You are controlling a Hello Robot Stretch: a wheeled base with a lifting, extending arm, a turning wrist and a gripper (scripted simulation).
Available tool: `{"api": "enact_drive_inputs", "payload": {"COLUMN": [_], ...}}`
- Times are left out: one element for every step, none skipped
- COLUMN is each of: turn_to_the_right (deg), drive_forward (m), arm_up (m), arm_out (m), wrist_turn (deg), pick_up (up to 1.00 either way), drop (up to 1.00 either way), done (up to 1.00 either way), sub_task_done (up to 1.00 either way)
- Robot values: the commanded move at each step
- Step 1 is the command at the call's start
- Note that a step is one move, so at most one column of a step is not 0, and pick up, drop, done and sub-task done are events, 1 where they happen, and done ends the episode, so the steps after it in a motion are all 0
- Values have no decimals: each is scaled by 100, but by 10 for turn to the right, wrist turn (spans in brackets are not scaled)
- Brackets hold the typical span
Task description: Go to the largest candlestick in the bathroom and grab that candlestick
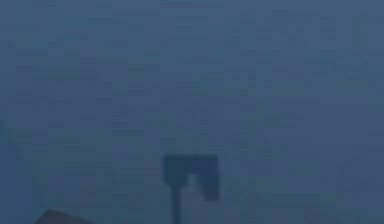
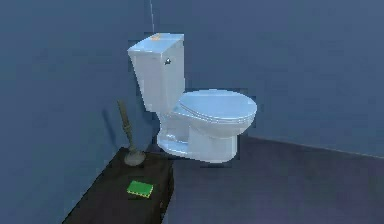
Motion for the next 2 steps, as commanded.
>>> {"api": "enact_drive_inputs", "payload": {"turn_to_the_right": [-150, 450], "drive_forward": [0, 0], "arm_up": [0, 0], "arm_out": [0, 0], "wrist_turn": [0, 0], "pick_up": [0, 0], "drop": [0, 0], "done": [0, 0], "sub_task_done": [0, 0]}}
